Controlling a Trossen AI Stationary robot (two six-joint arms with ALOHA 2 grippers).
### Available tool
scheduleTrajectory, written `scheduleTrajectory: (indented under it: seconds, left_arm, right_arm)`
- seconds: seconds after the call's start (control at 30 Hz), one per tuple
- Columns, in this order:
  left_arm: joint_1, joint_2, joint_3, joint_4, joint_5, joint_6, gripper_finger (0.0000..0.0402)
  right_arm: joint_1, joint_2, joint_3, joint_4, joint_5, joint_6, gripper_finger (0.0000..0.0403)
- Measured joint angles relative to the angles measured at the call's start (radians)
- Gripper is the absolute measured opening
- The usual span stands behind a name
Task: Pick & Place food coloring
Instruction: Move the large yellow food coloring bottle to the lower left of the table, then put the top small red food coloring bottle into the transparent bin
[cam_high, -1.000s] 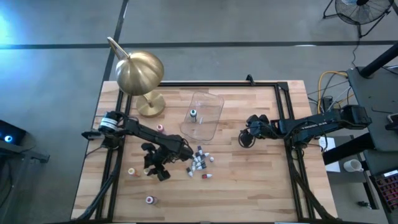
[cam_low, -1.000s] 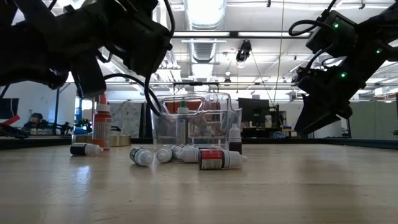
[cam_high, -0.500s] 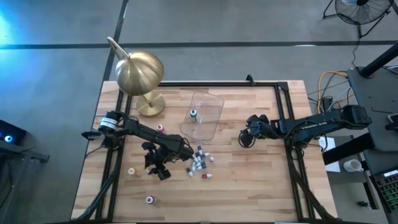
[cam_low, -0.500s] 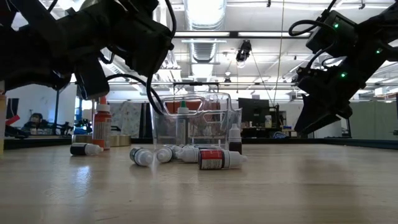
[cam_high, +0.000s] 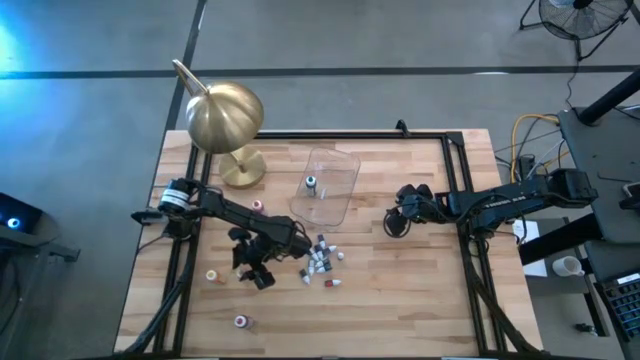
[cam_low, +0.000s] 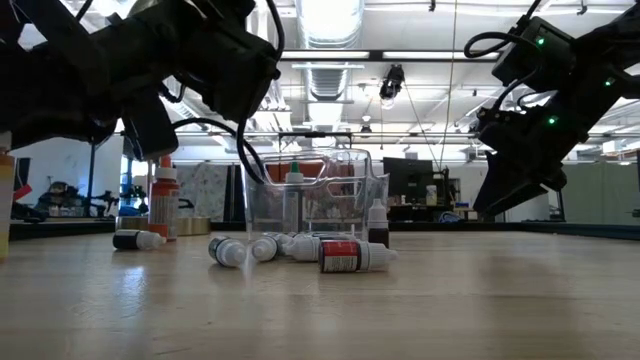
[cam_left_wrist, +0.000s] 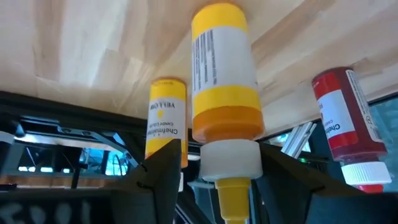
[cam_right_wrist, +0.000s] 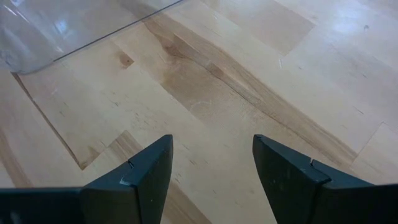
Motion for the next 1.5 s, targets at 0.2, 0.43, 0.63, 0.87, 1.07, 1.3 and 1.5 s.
scheduleTrajectory:
  seconds: [0.2, 0.43, 0.63, 0.87, 1.07, 1.3, 1.5]
  left_arm:
    - [0.000, 0.000, 0.054, 0.001, -0.080, 0.000, 0.0170]
    - [0.000, -0.001, 0.086, 0.001, -0.095, -0.013, 0.0170]
    - [0.000, -0.001, 0.084, 0.002, -0.128, -0.014, 0.0170]
    - [0.000, -0.001, 0.083, 0.005, -0.144, -0.015, 0.0170]
    - [0.000, -0.001, 0.083, 0.008, -0.146, -0.017, 0.0170]
    - [0.000, -0.001, 0.083, 0.022, -0.154, -0.017, 0.0170]
    - [0.001, -0.001, 0.083, 0.023, -0.171, -0.018, 0.0170]
  right_arm:
    - [0.000, 0.000, 0.000, 0.000, 0.000, 0.000, 0.0215]
    - [0.000, 0.000, 0.000, 0.000, 0.000, 0.000, 0.0215]
    - [0.000, 0.000, 0.000, 0.000, 0.000, 0.000, 0.0215]
    - [0.000, 0.000, 0.000, 0.000, 0.000, 0.000, 0.0215]
    - [0.000, 0.000, 0.000, 0.000, 0.000, 0.000, 0.0215]
    - [0.000, 0.000, 0.000, 0.000, 0.000, 0.000, 0.0215]
    - [0.000, 0.000, 0.000, 0.000, 0.000, 0.000, 0.0215]
